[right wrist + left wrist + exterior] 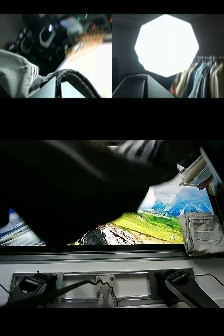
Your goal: Fold the clothes and pants, and hang the long-sleeved shirts on hangers.
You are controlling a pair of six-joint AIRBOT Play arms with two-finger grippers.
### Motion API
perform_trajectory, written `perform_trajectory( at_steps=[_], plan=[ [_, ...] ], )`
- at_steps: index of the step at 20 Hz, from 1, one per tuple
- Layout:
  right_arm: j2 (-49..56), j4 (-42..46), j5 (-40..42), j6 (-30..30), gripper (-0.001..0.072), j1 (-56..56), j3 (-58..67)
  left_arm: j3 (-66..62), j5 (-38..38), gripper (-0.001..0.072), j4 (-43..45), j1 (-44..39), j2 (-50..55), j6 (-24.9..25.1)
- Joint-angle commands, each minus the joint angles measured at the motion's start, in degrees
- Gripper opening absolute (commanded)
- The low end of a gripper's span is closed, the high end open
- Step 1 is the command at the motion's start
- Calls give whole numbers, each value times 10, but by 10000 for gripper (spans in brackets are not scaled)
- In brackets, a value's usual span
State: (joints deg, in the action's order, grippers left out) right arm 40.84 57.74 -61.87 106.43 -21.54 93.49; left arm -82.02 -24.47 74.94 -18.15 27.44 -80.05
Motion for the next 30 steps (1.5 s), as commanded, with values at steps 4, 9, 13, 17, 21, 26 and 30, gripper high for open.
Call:
perform_trajectory(
  at_steps=[4, 9, 13, 17, 21, 26, 30],
  plan=[
    [-3, 107, -224, 71, 27, 0, 19, 1, -125, -1, 30, -2, 46, 26],
    [24, 251, -270, 65, 27, 1, -87, 1, -201, 0, 30, -4, 256, 46],
    [76, 414, -109, 68, 26, 19, -283, 1, -132, 1, 19, -7, 496, 61],
    [231, 354, 273, 171, 296, 128, -312, 1, 38, 269, -161, -21, 635, 54],
    [320, 120, 243, 101, 631, 209, -199, 1, 1, 676, -240, -7, 600, 56],
    [300, 273, 7, 2, 500, 211, -215, 15, -286, 244, -194, 58, 553, 51],
    [205, 321, -3, 34, 441, 212, -397, 174, -289, 210, -195, 72, 456, -7]
  ],
)
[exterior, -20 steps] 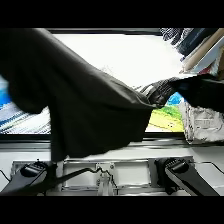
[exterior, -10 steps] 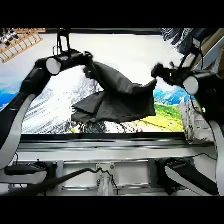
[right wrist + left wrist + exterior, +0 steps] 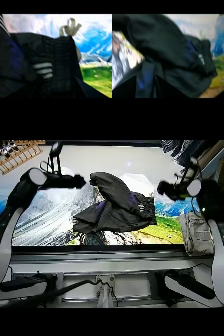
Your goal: Fold the clothes and pants, and hang the long-sleeved shirts on hangers.
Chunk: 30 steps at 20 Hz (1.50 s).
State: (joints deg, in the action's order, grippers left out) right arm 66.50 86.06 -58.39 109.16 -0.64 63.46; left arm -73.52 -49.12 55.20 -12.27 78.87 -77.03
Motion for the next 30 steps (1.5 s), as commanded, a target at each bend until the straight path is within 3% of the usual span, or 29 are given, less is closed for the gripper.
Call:
perform_trajectory(
  at_steps=[1, 5, 12, 20, 22, 23, 28, 30],
  plan=[
    [-83, 37, -22, 36, 440, 3, -154, 131, -30, 211, 1, 13, -85, -40],
    [-129, 28, 44, 151, 439, 3, -301, 254, -24, 212, -24, 12, -164, -40],
    [-91, -23, 167, 226, 443, 3, -337, 347, -23, 223, -26, 14, -201, -49],
    [-29, -81, 248, 234, 443, 3, -336, 351, -24, 223, -14, 14, -201, -48],
    [-19, -80, 258, 234, 442, 3, -336, 351, -26, 294, -6, 14, -201, -49],
    [-17, -80, 265, 234, 442, 3, -336, 351, -26, 292, -3, 14, -201, -48],
    [-13, -78, 316, 234, 391, 3, -336, 353, -26, 292, 7, 14, -201, -49],
    [-13, -76, 327, 234, 223, 3, -336, 360, -26, 292, 10, 14, -201, -49]
  ],
)
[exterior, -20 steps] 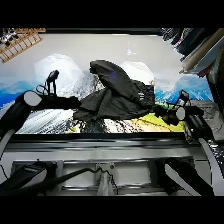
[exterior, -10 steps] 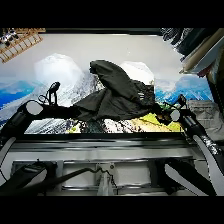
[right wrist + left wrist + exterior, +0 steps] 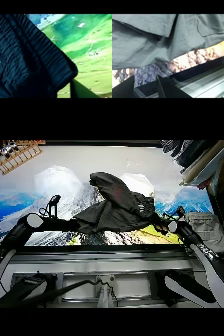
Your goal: Fold the clothes and pants, and hang the long-sleeved shirts on hangers.
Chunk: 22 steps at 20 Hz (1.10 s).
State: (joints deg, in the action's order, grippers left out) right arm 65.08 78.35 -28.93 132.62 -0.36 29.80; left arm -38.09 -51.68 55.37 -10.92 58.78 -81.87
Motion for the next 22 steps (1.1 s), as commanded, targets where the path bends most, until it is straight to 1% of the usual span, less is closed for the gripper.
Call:
perform_trajectory(
  at_steps=[1, 2, 4, 5, 6, 7, 9, 11, 15, 17, 20, 22],
  plan=[
    [1, 2, 34, -3, 120, 0, 1, 12, 0, 292, 8, 0, 0, 0],
    [1, 2, 34, -3, 35, 0, 1, 21, 0, 292, 8, 0, 0, 0],
    [0, 1, 29, -3, 28, 0, 1, 44, -1, 294, 8, 0, 0, -1],
    [0, 1, 26, -8, 28, 0, 1, 57, 1, 390, 13, 2, 0, -3],
    [0, -1, 23, -18, 28, 0, 1, 68, 6, 428, 27, 4, 0, -17],
    [0, -1, 17, -22, 28, 0, 1, 78, 17, 428, 48, 7, 0, -42],
    [0, -1, 9, -37, 28, 0, 1, 94, 49, 426, 56, 14, 0, -81],
    [0, -1, 4, -41, 28, 0, 1, 97, 77, 426, 51, 14, 2, -100],
    [0, -2, -2, -44, 28, 0, 1, 97, 110, 426, -30, 13, 34, -98],
    [0, -2, -4, -45, 26, 0, 1, 97, 128, 426, -51, 13, 57, -93],
    [0, -2, -8, -48, 26, 0, 1, 97, 176, 426, -74, 13, 88, -92],
    [0, -2, -12, -48, 26, 0, 1, 96, 211, 425, -113, 13, 110, -92]
  ],
)
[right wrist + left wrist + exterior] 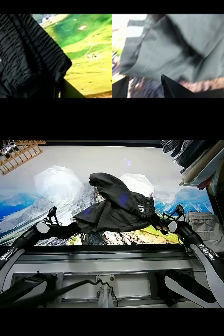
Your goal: Fold the clothes and pants, and hang the long-sleeved shirts on hangers.
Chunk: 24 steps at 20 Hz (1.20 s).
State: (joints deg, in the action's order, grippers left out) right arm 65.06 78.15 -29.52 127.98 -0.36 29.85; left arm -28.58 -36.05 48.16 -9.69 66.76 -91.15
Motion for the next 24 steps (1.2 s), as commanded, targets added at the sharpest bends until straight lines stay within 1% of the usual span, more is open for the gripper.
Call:
perform_trajectory(
  at_steps=[1, 2, 3, 4, 7, 11, 12, 14, 16, 17, 21, 24],
  plan=[
    [0, 0, -11, -2, 26, 0, 0, 1, 66, 412, -63, 0, 40, 3],
    [-1, -1, -17, -6, 26, 0, 0, 1, 77, 305, -87, 0, 46, 18],
    [-2, -10, -29, -23, 26, 0, 0, 0, 83, 130, -112, 1, 47, 42],
    [-7, -17, -42, -44, 26, 0, 0, -5, 81, 4, -127, 1, 44, 64],
    [-46, -18, -83, -83, 26, 0, 0, -39, 67, 4, -127, 9, -5, 92],
    [-148, -18, -121, -108, 27, 0, 26, -127, 67, 1, -124, 40, -115, 141],
    [-169, -19, -134, -109, 27, 0, 44, -158, 67, 1, -114, 48, -135, 141],
    [-202, -30, -158, -118, 27, 0, 99, -223, 67, 0, -85, 53, -161, 141],
    [-223, -62, -173, -153, 27, 0, 172, -289, 67, 1, -60, 53, -176, 141],
    [-230, -75, -176, -159, 27, 0, 213, -322, 67, 1, -50, 53, -181, 141],
    [-238, -108, -183, -162, 27, 0, 373, -448, 67, 1, 14, 53, -203, 141],
    [-237, -92, -179, -168, 27, 0, 449, -503, 68, 0, 76, 53, -224, 141]
  ],
)
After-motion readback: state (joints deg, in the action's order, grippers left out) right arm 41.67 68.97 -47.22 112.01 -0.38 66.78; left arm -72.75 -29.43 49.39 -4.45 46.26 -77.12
